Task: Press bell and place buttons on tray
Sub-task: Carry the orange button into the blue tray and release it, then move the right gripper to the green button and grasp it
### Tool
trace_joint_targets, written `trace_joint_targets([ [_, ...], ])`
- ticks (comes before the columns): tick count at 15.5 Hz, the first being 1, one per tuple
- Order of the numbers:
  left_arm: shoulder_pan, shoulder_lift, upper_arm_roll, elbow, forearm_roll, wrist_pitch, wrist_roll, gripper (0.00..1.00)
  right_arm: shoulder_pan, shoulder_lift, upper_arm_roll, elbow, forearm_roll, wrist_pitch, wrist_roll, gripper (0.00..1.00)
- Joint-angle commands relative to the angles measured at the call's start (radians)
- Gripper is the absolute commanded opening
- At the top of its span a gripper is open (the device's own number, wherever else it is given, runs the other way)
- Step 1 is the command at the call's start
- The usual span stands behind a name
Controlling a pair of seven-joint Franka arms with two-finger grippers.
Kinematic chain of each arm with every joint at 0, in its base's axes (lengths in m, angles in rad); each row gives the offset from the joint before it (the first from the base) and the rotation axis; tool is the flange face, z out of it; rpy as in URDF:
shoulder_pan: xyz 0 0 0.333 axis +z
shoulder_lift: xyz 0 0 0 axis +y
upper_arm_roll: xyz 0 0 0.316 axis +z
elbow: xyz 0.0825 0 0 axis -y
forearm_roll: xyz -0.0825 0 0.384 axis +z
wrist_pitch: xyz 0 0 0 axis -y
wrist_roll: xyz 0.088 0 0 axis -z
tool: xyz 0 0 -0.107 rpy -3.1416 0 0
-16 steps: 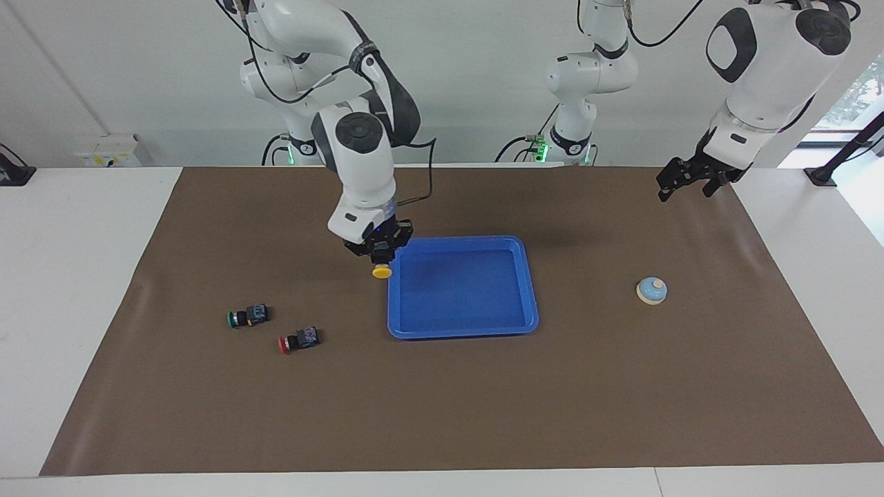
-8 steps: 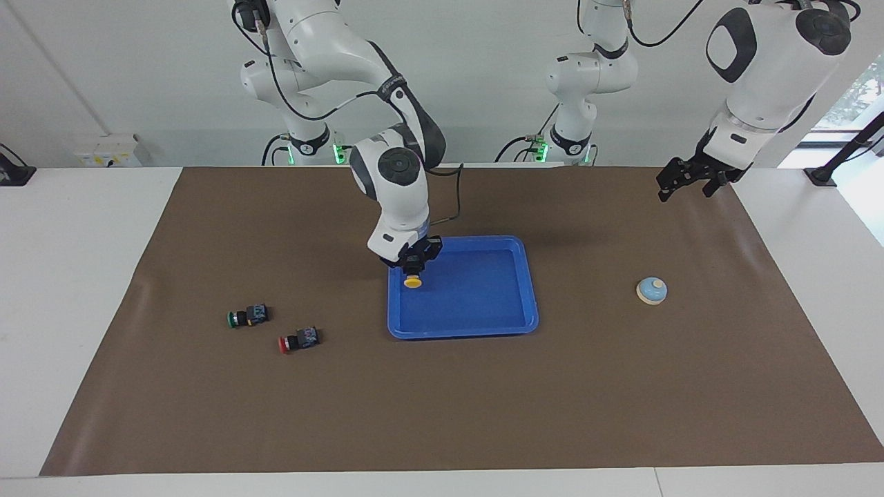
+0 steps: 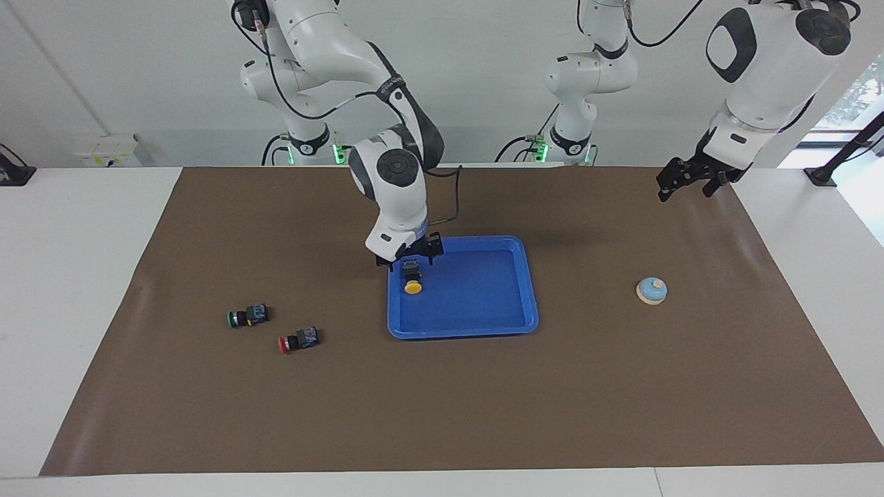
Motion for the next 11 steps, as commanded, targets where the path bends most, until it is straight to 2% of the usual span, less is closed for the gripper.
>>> trace_joint_targets([
  [1, -0.009, -0.008, 0.011, 0.002, -0.003, 0.002, -0.003, 1.0, -0.153, -0.068, 0.003, 0.013, 0.023, -0.094, -0.161, 1.0],
  [3, -0.009, -0.008, 0.011, 0.002, -0.003, 0.003, -0.003, 1.0, -0.289, -0.077, 0.005, -0.013, 0.023, -0.127, -0.271, 1.0],
  [6, -0.009, -0.008, 0.011, 0.002, -0.003, 0.002, -0.003, 1.0, -0.427, -0.086, 0.003, -0.034, 0.021, -0.131, -0.311, 1.0],
  [8, -0.009, -0.008, 0.011, 0.002, -0.003, 0.002, -0.003, 1.0, -0.458, -0.083, 0.002, -0.031, 0.007, -0.13, -0.398, 1.0],
  [11, -0.009, -0.008, 0.011, 0.002, -0.003, 0.002, -0.003, 1.0, -0.494, -0.077, 0.0, -0.031, 0.009, -0.083, -0.392, 0.99],
])
